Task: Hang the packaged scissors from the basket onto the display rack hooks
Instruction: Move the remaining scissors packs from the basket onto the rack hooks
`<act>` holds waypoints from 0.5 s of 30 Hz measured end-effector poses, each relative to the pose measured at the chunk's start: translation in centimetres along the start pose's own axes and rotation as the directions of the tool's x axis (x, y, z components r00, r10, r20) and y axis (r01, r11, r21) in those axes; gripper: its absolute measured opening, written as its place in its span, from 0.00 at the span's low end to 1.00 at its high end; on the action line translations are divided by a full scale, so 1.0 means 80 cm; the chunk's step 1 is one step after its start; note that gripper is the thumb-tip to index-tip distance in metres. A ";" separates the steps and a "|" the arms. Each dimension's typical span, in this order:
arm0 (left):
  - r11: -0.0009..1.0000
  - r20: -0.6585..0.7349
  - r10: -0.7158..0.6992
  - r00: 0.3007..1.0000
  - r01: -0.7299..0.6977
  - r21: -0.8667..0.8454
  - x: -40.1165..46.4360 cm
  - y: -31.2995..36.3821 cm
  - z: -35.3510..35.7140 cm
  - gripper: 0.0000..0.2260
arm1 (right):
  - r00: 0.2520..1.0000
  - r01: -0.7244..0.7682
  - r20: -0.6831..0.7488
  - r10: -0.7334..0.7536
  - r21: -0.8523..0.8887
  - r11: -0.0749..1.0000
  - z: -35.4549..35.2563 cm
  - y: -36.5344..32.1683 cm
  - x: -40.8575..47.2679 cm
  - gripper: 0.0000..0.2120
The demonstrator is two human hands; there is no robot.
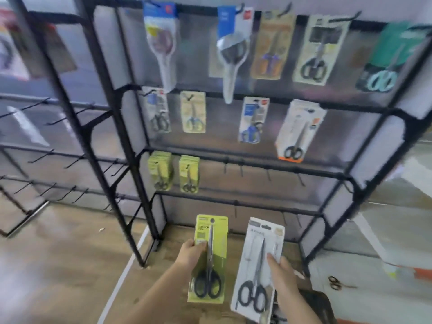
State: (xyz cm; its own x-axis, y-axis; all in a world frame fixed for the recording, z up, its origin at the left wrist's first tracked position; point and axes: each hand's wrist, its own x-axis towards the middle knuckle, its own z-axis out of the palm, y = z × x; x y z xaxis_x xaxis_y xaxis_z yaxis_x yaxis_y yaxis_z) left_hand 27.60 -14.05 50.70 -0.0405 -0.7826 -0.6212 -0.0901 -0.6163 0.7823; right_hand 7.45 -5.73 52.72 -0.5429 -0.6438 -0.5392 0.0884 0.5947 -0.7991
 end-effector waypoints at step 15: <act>0.998 -0.094 -0.023 0.995 0.017 -0.064 0.170 0.105 -0.122 0.17 | 0.989 0.079 0.137 -0.061 -0.130 0.988 0.226 -0.130 0.119 0.12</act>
State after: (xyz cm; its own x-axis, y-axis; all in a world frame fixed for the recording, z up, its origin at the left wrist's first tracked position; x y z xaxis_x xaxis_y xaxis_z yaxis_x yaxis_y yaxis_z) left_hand 35.98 -30.72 49.27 0.0554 -0.7730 -0.6320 -0.0271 -0.6339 0.7729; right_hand 16.46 -26.76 51.11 -0.4281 -0.7385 -0.5209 -0.0643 0.5998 -0.7976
